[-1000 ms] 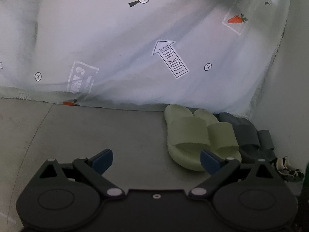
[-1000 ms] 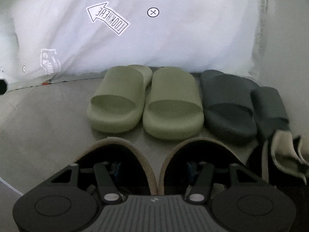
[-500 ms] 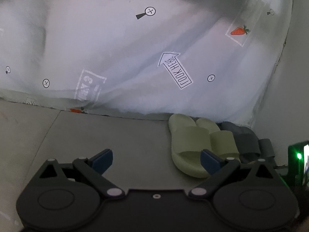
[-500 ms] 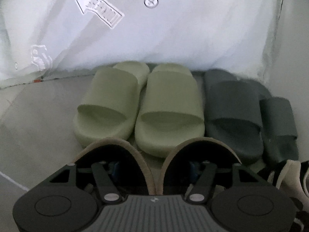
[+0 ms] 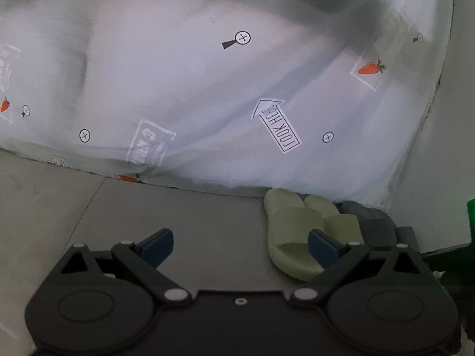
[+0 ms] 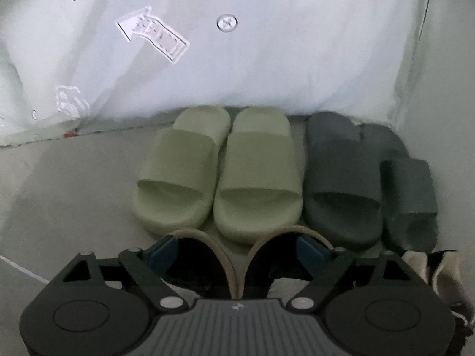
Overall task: Organize scattered shoes
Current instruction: 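Lower the sneakers in front of the green slides and open the right tool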
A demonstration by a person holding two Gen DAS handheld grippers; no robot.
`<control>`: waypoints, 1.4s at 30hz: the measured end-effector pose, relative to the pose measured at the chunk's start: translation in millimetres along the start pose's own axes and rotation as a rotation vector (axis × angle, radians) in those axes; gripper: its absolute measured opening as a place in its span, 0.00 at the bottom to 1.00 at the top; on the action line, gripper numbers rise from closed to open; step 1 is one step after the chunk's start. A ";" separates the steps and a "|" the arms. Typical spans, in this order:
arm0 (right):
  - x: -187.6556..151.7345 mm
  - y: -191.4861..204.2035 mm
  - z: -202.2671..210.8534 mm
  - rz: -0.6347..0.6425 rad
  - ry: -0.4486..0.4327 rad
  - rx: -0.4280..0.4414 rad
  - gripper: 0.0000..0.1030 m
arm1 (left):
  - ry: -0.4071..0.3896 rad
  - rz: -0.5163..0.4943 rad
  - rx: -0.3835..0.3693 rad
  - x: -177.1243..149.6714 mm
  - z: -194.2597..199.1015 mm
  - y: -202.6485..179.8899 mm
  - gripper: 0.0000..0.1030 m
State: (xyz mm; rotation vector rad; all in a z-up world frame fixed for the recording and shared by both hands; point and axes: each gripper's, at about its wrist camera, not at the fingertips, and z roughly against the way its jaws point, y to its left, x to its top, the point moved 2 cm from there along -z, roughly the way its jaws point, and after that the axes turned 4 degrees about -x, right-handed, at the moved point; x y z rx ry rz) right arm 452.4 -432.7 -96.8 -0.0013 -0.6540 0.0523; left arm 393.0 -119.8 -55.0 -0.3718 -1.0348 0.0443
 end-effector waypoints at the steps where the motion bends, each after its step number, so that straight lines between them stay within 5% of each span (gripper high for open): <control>1: -3.6 1.4 3.3 -0.003 -0.005 -0.007 0.86 | -0.002 0.000 -0.002 0.1 0.8 -0.6 0.95; 9: -44.2 7.1 22.1 -0.098 -0.087 -0.054 0.88 | -0.022 -0.001 -0.012 -0.2 14.7 -1.6 0.95; 11: -64.4 16.8 35.2 -0.128 -0.205 -0.071 0.91 | -0.019 -0.003 -0.007 -2.2 18.1 -0.9 0.95; 16: -114.3 58.6 44.6 0.021 -0.480 -0.208 1.00 | -0.016 -0.001 -0.004 -5.1 23.7 -0.3 0.95; 24: -162.4 96.6 8.5 0.303 -0.464 -0.347 1.00 | -0.026 -0.019 -0.010 -4.6 29.7 -3.9 0.95; 37: -158.3 53.5 6.8 0.187 -0.373 -0.298 0.99 | -0.064 -0.022 0.008 0.5 43.3 -3.4 0.95; 42: -155.3 51.1 30.5 0.140 -0.435 -0.341 1.00 | -0.143 -0.014 -0.004 1.1 59.8 -4.9 0.95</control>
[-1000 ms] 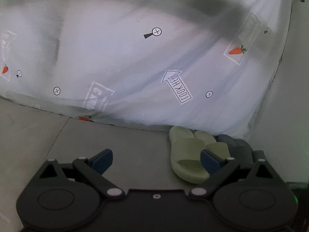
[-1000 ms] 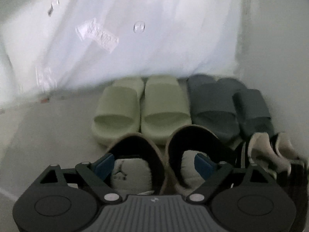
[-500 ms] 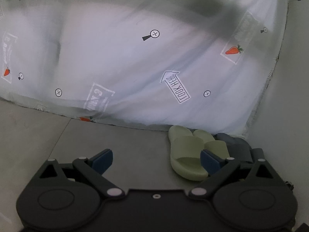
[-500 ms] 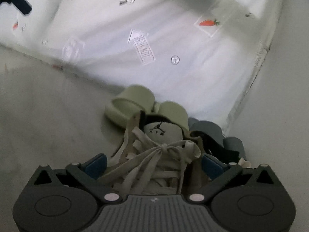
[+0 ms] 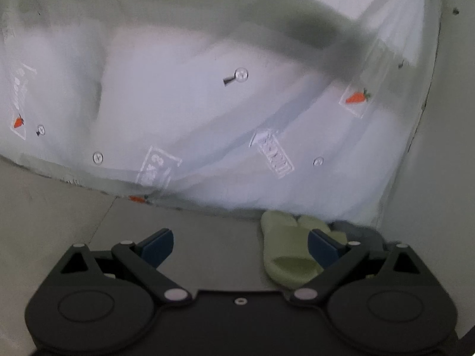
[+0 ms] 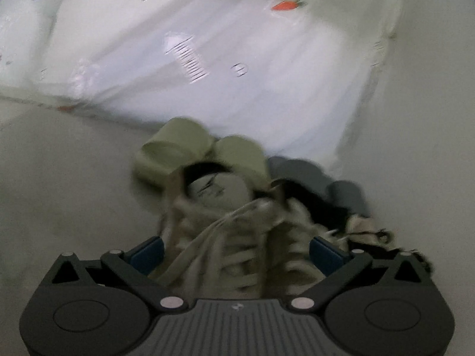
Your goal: Organize scattered shoes
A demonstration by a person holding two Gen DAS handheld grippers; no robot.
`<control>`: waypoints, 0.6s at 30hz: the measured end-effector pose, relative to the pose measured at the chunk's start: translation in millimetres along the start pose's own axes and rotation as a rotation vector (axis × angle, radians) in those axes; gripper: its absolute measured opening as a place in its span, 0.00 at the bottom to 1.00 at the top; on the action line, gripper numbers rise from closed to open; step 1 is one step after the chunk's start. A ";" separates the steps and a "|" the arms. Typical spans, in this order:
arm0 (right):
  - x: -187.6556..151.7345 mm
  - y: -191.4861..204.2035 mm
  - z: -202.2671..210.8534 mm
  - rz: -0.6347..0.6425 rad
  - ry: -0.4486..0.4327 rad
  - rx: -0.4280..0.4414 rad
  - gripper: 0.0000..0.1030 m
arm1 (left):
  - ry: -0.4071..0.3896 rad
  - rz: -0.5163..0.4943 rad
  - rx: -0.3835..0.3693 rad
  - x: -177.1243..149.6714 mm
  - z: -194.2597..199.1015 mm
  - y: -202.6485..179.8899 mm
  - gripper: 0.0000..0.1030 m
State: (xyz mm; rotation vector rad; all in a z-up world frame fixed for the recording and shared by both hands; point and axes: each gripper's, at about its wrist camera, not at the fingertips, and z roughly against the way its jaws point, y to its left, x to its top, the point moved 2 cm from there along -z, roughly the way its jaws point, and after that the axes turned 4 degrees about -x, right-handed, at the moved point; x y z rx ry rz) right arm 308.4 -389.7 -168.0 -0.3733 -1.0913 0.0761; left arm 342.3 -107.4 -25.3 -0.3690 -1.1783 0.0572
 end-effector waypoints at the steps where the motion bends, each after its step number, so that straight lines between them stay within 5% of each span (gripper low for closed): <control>1: 2.6 -3.4 5.6 -0.017 -0.014 -0.006 1.00 | -0.033 0.001 -0.005 0.1 6.6 -1.3 0.95; 6: 15.9 -22.3 44.3 -0.111 -0.082 -0.025 1.00 | -0.101 -0.018 -0.010 3.2 38.5 -9.7 0.95; 11: 24.9 -31.9 87.3 -0.212 -0.104 -0.033 1.00 | -0.072 -0.097 -0.017 8.0 91.2 -13.4 0.95; 18: 40.2 -13.2 159.3 -0.240 -0.158 -0.016 1.00 | -0.065 -0.061 0.039 4.9 160.3 11.6 0.96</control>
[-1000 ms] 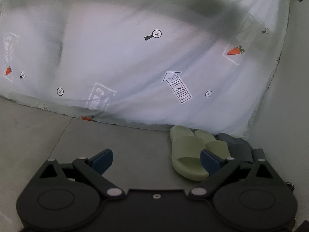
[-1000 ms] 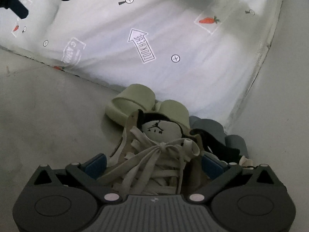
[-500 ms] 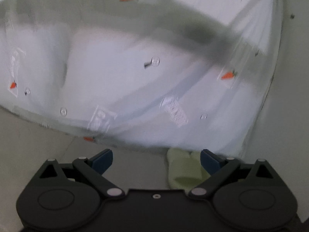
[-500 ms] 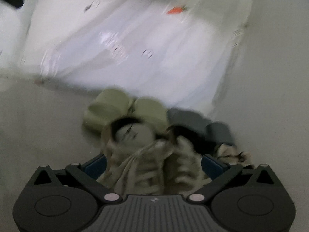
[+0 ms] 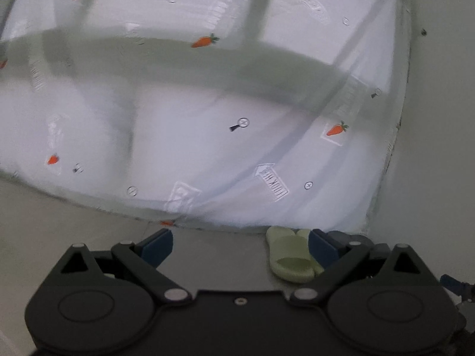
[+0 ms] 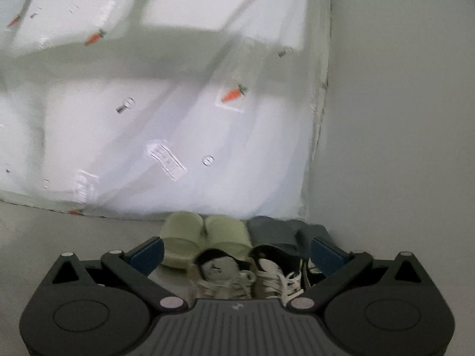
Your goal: Organize scattered shoes
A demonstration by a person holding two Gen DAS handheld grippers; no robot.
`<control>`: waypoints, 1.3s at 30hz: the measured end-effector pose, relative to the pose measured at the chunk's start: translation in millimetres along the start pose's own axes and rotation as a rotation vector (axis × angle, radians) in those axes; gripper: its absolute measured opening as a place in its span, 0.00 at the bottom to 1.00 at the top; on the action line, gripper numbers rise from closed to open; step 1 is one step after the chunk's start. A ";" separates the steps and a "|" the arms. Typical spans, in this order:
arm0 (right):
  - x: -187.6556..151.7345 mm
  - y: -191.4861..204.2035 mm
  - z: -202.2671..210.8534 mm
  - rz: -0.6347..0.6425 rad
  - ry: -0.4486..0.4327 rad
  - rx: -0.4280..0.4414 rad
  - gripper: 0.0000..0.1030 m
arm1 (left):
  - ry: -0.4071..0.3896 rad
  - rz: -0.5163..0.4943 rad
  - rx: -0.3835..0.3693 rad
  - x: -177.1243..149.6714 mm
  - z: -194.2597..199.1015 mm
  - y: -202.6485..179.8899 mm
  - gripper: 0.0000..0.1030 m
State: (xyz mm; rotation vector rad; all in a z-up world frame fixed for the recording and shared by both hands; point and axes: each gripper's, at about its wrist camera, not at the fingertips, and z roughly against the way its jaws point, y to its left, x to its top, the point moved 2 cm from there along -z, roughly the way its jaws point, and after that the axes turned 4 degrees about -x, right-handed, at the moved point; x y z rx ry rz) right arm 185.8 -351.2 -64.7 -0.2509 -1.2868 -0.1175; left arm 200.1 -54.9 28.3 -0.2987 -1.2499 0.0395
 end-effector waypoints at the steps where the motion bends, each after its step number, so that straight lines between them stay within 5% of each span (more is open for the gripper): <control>1: 2.0 3.5 10.7 -0.015 -0.004 0.003 1.00 | -0.002 -0.005 0.021 -0.1 8.9 4.3 0.97; 7: 12.1 27.4 78.7 -0.075 -0.006 0.085 1.00 | -0.040 -0.111 0.174 -1.1 64.2 28.7 0.98; 14: 19.8 79.3 163.2 -0.077 -0.007 0.181 1.00 | -0.036 -0.108 0.105 -10.2 129.0 69.9 0.98; 24: 18.1 128.1 255.0 -0.062 0.050 0.219 1.00 | 0.053 -0.108 0.104 -41.3 210.1 109.4 0.97; 39: -7.5 158.5 327.5 -0.065 0.082 0.226 1.00 | 0.090 -0.168 0.127 -69.2 282.3 132.1 0.97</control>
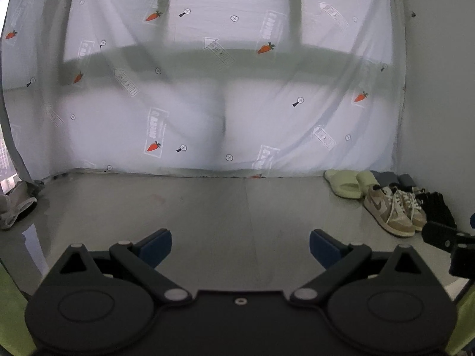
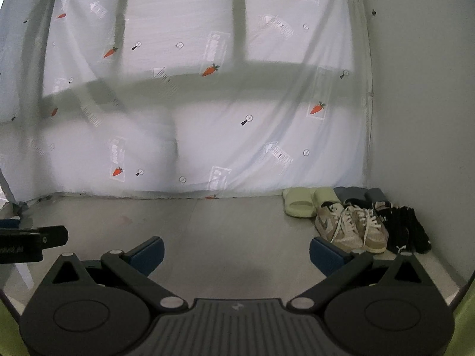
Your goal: Organize scattered shoes
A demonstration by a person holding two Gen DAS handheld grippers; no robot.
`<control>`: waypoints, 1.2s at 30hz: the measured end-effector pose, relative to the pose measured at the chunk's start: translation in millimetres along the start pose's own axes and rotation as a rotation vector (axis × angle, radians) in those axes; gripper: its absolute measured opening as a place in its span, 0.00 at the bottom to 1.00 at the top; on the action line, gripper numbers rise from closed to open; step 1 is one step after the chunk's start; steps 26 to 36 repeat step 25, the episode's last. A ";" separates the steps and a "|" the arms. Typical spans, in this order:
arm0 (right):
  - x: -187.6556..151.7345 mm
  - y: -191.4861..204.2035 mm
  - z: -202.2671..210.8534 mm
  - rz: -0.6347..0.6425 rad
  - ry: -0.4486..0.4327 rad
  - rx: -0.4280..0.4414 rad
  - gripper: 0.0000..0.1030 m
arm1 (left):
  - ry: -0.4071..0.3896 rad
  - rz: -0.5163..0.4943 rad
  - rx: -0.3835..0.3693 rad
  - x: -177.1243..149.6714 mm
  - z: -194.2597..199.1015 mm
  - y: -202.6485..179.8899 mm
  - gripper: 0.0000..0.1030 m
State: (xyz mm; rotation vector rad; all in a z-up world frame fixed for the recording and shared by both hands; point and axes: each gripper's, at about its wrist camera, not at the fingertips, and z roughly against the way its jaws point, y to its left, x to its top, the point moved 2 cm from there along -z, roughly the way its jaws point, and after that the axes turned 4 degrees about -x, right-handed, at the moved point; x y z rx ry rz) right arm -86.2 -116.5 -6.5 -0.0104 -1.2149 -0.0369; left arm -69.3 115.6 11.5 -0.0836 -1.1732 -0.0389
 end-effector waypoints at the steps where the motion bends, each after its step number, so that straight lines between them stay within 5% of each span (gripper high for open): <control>1: -1.2 0.9 2.0 0.001 0.000 -0.001 1.00 | 0.000 -0.003 -0.001 -1.7 2.1 0.1 0.97; 36: -18.7 -10.2 21.9 0.011 0.022 -0.006 1.00 | 0.010 -0.004 -0.023 -14.5 16.7 -12.0 0.97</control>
